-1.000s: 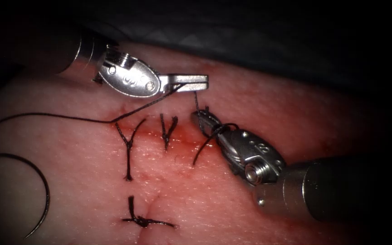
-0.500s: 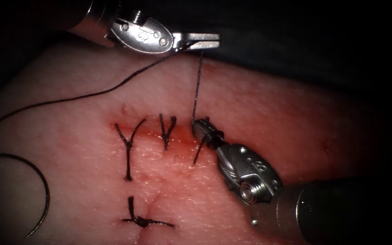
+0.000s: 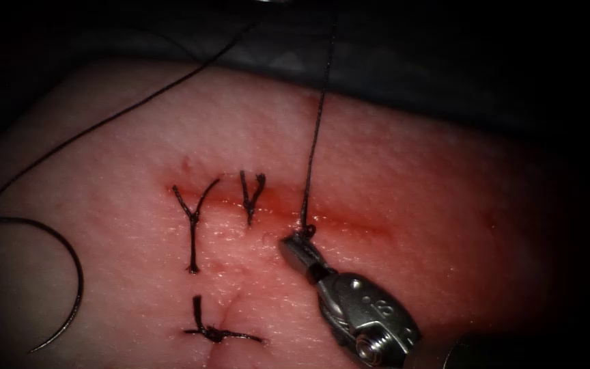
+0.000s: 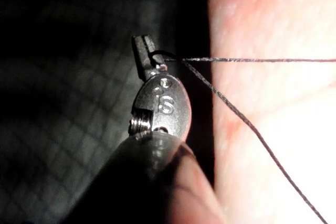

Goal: Wound Closure
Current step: Pull downward with the right grasper and upward using the left end-effector

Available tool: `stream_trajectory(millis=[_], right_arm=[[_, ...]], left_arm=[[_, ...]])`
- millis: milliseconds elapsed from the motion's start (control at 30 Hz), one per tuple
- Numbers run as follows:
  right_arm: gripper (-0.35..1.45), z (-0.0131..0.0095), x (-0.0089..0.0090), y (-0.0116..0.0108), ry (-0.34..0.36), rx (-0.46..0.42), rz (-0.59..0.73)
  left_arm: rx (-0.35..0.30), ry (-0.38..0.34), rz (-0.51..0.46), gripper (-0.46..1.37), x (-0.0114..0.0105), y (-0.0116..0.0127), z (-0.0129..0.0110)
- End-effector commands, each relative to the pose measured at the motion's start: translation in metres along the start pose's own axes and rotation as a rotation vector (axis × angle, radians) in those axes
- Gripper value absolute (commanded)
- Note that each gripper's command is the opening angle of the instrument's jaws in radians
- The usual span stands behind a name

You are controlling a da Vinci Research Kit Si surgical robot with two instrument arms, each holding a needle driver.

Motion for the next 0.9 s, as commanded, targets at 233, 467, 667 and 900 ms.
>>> stream_trajectory(millis=[233,467,667,900], right_arm=[[-0.35,-0.0007,-0.0001,-0.0008,-0.002,-0.001,-0.004],[-0.35,-0.0017,-0.0007,-0.0022,-0.009,0.029,-0.007],[-0.35,-0.0022,-0.0011,-0.0033,-0.02,0.049,0.091],[-0.35,-0.0023,-0.0012,-0.0036,-0.035,0.068,0.238]], left_arm=[[-0.002,-0.001,0.004,-0.35,-0.0002,-0.0015,0.0011],[0.017,-0.008,0.021,-0.35,-0.0008,-0.0033,0.0026],[0.04,-0.021,0.056,-0.35,-0.0012,-0.0044,0.0042],[0.076,-0.053,0.108,-0.35,-0.0016,-0.0052,0.0057]])
